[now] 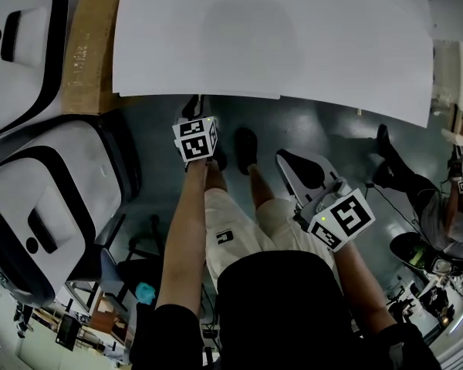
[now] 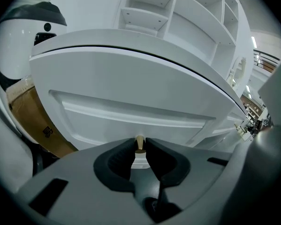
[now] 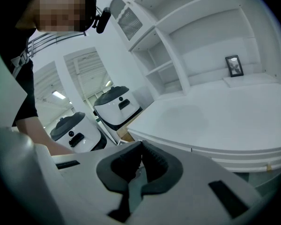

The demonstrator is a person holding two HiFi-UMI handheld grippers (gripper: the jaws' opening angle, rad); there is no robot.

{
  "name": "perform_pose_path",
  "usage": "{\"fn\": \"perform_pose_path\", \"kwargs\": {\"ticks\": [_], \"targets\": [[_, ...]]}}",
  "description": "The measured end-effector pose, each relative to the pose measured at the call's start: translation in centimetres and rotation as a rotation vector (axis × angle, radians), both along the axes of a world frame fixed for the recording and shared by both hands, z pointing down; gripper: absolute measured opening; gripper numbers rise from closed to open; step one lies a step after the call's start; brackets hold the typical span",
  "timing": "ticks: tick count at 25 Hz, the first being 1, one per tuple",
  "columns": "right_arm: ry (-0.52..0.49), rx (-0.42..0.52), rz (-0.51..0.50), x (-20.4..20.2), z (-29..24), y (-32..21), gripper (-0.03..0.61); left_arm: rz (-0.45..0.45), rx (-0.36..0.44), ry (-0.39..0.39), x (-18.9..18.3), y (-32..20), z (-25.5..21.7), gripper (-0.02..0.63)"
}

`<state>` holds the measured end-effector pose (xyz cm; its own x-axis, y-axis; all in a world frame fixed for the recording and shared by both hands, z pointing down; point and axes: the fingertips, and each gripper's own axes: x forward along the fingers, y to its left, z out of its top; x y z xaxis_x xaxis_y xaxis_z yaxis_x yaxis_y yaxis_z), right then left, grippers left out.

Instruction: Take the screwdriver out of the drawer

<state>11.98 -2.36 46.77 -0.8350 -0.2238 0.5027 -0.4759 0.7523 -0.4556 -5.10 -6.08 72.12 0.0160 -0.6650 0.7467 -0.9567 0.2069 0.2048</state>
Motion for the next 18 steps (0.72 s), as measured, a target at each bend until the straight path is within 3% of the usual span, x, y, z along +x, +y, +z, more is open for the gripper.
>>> {"fn": "perform_pose_path", "kwargs": {"ticks": [18], "targets": [[-0.028, 0.011, -0.112, -2.4, -0.4, 0.2, 0.018, 0.018, -0.034, 0.015, 1.2, 4.1, 0.3, 0.081]]}}
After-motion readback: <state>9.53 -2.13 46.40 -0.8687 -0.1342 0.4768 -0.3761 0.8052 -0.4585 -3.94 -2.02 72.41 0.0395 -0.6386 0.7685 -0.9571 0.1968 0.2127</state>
